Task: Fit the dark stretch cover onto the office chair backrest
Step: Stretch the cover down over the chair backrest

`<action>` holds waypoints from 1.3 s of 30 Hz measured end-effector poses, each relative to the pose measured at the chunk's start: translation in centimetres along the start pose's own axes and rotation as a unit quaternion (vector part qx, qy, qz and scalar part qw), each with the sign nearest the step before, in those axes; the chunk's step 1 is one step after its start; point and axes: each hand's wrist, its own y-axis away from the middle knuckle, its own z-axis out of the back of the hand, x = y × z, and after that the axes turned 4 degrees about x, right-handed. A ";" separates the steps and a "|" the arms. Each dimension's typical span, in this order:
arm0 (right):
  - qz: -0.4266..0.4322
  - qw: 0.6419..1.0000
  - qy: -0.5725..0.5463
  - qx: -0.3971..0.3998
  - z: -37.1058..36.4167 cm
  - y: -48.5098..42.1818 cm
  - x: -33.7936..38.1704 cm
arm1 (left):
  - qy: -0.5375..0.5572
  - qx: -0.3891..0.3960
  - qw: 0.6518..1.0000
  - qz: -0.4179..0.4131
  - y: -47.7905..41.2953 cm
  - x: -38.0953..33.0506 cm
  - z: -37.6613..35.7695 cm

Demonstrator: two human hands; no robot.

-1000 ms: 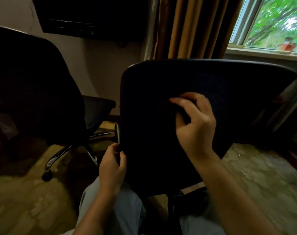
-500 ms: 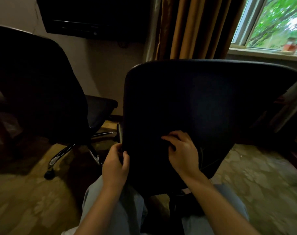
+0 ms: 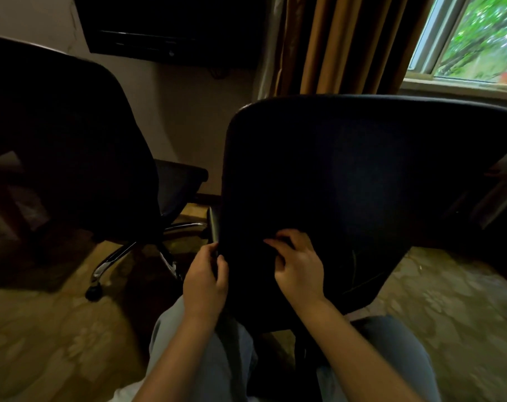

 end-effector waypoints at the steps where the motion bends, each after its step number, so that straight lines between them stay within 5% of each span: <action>1: -0.015 1.000 0.000 0.026 -0.3 0.7 -0.3 | -0.003 -0.003 1.000 0.000 0.0 0.0 0.0; 4: -0.044 0.997 -0.006 0.057 0.0 1.3 -0.3 | 0.008 -0.002 1.000 0.002 0.0 0.2 0.0; 13: 0.045 0.989 -0.070 -0.126 4.9 -4.9 6.3 | -0.039 -0.024 0.999 0.019 -0.6 1.0 -0.6; 19: 0.085 0.994 0.063 -0.005 -1.2 -2.3 4.9 | -0.020 -0.007 1.000 0.012 -0.2 1.1 -0.1; 26: 0.036 0.988 0.051 0.143 -3.6 1.0 3.0 | -0.008 -0.014 0.999 0.047 -0.2 1.1 0.0; 34: 0.079 0.994 -0.034 -0.072 2.1 -3.8 6.8 | 0.018 -0.016 0.999 0.036 -0.5 1.2 0.1; 39: 0.110 0.994 0.026 -0.013 -1.5 -2.9 6.5 | 0.074 -0.010 0.996 0.041 -0.2 1.0 0.5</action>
